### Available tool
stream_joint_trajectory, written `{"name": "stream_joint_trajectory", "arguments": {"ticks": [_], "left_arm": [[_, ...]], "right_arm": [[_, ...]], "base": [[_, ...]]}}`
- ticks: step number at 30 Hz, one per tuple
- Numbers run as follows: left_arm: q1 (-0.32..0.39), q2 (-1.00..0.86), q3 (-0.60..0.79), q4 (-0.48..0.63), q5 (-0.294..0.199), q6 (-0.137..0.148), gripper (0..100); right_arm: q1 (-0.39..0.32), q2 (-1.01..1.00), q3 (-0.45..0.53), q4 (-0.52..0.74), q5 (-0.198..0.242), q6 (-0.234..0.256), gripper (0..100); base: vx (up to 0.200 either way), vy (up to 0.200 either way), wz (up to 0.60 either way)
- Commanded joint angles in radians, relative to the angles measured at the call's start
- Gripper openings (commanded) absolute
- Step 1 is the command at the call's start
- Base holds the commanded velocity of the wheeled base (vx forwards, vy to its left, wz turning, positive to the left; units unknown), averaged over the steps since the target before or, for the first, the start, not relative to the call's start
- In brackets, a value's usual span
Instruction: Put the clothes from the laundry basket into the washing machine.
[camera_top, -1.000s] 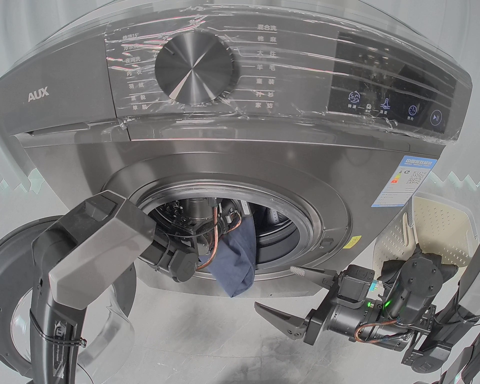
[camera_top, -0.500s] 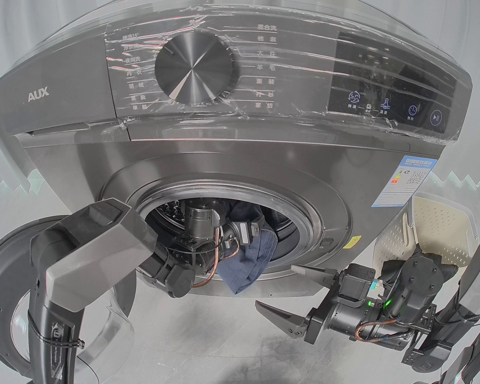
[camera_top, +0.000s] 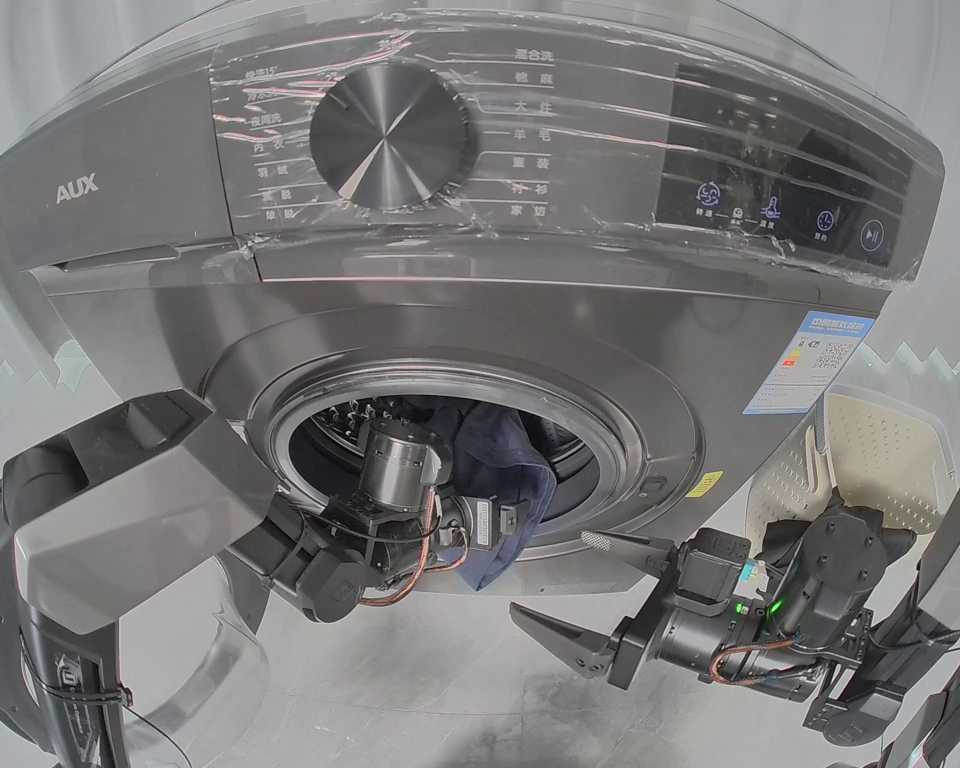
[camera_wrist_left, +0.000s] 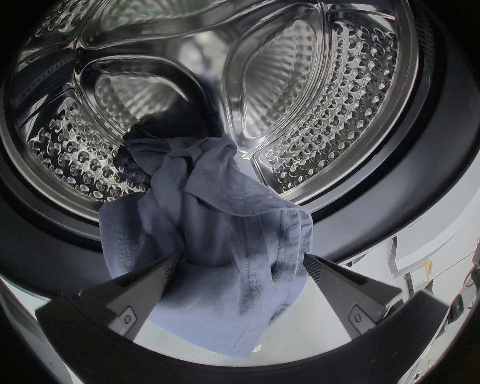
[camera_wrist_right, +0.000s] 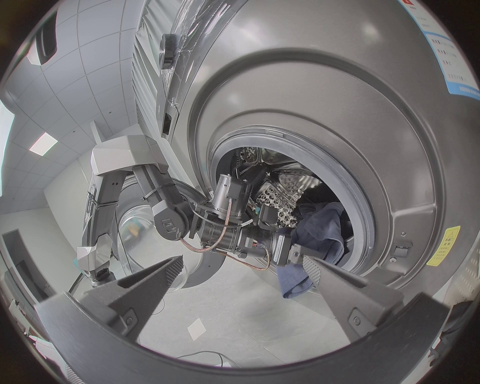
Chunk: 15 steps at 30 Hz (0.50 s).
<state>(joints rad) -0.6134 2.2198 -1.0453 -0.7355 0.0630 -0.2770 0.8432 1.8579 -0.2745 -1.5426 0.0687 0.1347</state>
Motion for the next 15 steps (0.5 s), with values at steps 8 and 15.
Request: {"name": "stream_joint_trajectory", "arguments": {"ticks": [8,15], "left_arm": [[0.007,0.052,0.002,0.007,0.012,0.03,100],[0.015,0.086,-0.032,0.004,0.046,0.036,0]], "right_arm": [[0.0,0.003,0.0,-0.001,0.0,0.0,100],[0.0,0.003,0.0,-0.001,0.0,0.0,100]], "base": [[0.0,0.0,0.0],[0.0,0.0,0.0]]}}
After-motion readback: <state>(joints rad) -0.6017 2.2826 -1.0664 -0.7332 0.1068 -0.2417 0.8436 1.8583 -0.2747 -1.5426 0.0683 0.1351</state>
